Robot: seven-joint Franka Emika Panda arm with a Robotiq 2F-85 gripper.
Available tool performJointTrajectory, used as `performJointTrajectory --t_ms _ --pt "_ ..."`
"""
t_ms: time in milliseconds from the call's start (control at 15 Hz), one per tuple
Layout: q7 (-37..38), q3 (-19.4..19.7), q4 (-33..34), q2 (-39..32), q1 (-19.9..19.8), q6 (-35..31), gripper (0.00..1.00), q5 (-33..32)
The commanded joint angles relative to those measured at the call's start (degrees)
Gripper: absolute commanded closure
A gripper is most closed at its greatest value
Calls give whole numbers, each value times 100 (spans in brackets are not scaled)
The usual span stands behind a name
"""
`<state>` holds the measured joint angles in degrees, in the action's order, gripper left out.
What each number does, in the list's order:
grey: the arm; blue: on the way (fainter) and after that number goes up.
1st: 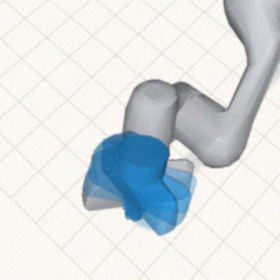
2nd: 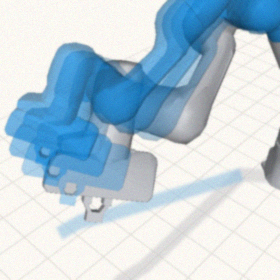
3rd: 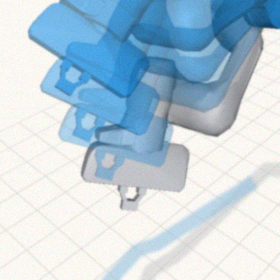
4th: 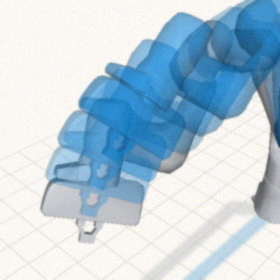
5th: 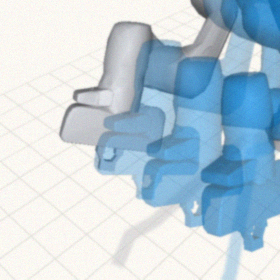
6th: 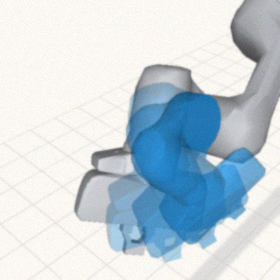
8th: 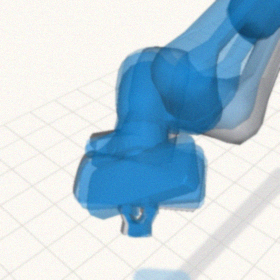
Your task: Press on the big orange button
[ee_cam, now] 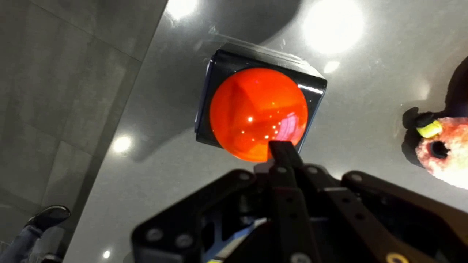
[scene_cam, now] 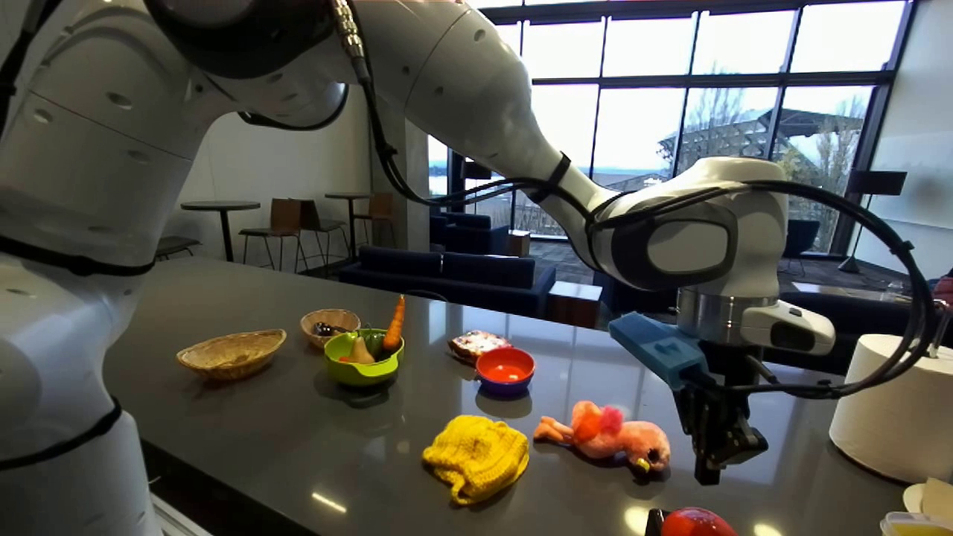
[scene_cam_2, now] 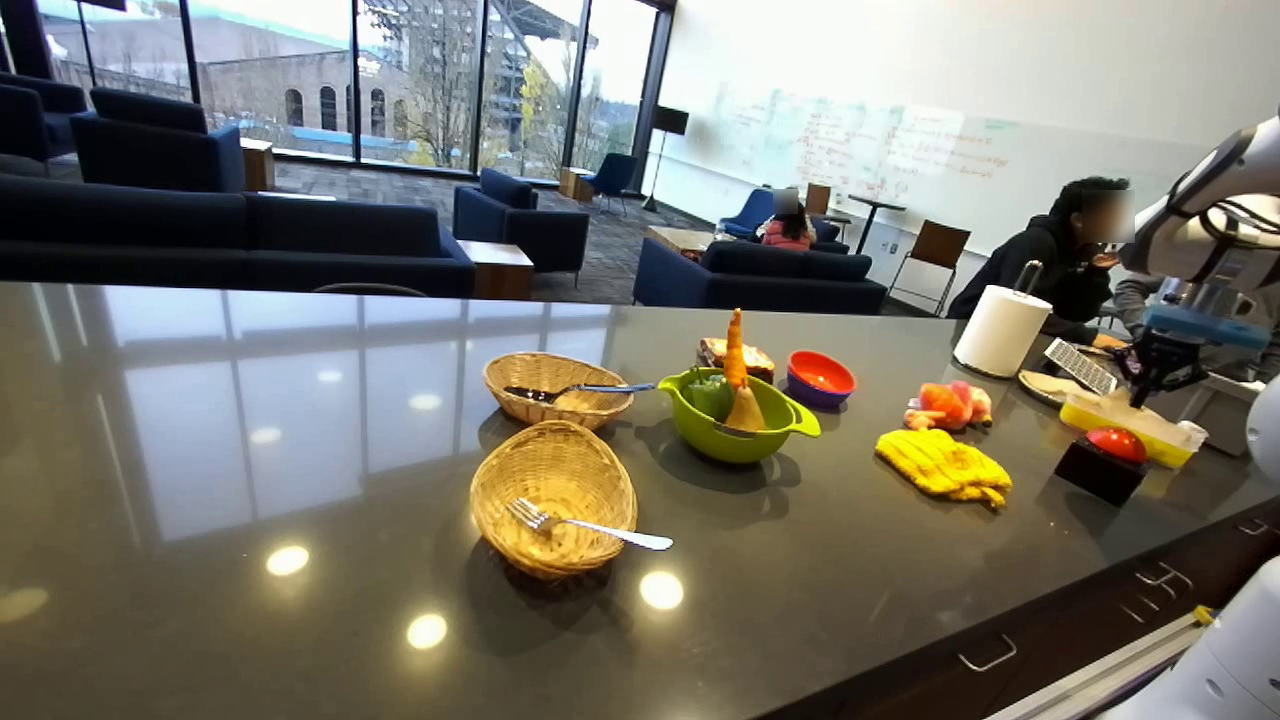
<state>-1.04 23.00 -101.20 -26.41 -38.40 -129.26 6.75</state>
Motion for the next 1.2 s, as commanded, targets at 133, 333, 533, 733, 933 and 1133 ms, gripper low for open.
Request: performJointTrajectory --t_ms 133,333,533,733,933,1133 --pt "240 19 111 -177 -95 22 100 -55" --pt "301 -7 123 -293 -127 10 100 -19" --pt "314 -62 174 -460 -164 38 100 53" --pt "330 -114 220 -621 -188 65 100 88" --pt "330 -170 345 -726 -207 83 100 135" --pt "306 -221 397 -714 -215 96 100 179"
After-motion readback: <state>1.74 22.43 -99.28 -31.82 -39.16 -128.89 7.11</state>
